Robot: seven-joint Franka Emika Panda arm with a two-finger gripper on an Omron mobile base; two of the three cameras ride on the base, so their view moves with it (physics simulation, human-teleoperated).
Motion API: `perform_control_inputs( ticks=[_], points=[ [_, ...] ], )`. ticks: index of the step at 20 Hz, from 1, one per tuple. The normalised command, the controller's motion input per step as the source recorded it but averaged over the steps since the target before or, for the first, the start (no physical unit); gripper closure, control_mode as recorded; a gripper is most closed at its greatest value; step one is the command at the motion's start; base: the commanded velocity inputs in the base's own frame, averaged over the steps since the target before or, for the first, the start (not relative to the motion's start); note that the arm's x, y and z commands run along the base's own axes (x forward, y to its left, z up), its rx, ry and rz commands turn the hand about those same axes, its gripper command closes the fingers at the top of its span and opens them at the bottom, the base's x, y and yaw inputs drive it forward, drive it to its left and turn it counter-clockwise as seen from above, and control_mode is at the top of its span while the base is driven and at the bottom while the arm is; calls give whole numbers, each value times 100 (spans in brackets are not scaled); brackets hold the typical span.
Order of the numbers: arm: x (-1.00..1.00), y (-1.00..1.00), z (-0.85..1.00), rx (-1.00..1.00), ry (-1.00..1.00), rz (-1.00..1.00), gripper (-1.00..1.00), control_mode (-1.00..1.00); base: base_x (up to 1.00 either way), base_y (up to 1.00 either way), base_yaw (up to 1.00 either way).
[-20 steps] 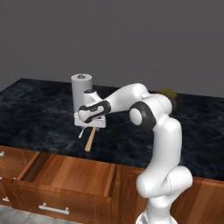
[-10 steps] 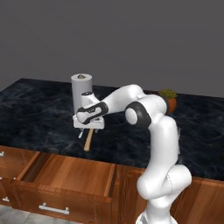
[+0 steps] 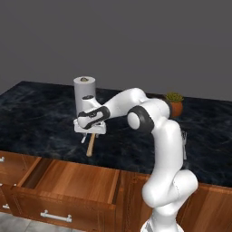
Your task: Organize the utensils by type. Pick up the wooden spoons from the counter and place them in the open cabinet. Then pick up the metallic utensils from the counter and place them in the open drawer.
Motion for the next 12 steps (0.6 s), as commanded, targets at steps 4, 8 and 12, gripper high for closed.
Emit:
perform_control_inputs(
  ticks=[4,8,12],
  points=[
    [-13,-19,-40,0,0,-6,100,-100,0,0,0],
    [-8,-29,-19,0,0,-3,100,-100,0,0,0],
    [-1,-28,-3,2,0,-2,100,-100,0,0,0]
  ],
)
